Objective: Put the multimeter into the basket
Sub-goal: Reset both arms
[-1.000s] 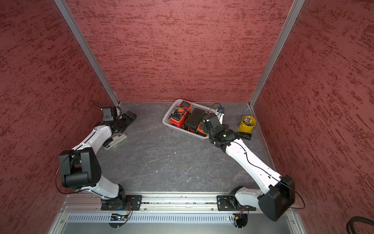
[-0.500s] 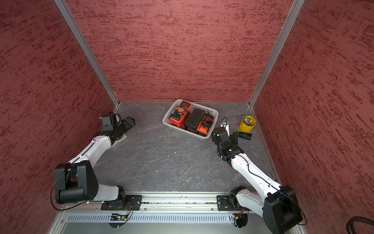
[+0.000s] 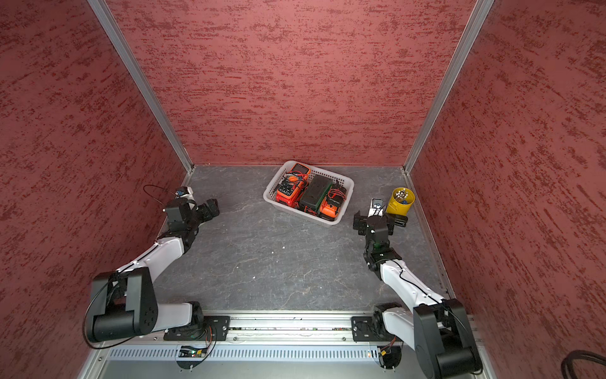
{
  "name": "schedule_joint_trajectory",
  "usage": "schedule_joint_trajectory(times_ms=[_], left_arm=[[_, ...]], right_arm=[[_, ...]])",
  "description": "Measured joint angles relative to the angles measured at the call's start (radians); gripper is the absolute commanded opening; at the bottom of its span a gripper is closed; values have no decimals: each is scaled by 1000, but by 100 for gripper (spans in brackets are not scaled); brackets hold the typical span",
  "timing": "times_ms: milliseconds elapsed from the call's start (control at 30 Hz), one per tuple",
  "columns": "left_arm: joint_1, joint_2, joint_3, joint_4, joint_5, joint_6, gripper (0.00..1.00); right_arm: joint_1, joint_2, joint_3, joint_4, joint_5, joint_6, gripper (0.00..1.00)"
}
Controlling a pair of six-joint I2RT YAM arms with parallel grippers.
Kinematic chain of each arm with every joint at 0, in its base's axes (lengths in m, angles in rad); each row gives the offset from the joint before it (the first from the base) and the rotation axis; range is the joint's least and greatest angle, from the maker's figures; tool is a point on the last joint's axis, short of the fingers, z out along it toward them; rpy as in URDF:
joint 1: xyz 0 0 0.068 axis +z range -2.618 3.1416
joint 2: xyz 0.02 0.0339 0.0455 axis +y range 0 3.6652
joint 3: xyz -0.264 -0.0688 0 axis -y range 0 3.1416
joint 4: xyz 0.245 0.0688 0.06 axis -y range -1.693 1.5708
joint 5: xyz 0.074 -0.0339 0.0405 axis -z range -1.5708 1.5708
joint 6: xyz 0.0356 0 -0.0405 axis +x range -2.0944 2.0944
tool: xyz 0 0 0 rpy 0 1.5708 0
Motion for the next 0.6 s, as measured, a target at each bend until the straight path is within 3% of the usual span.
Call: schedule_joint_trajectory(times_ms=[367, 600], left_arm=[[53, -31, -151, 243, 50, 94, 100], [70, -13, -137, 309, 129, 99, 100]], right_arm=[[-39, 5, -53, 150, -83, 6, 99], [-39, 23, -53, 177, -95, 5, 99]])
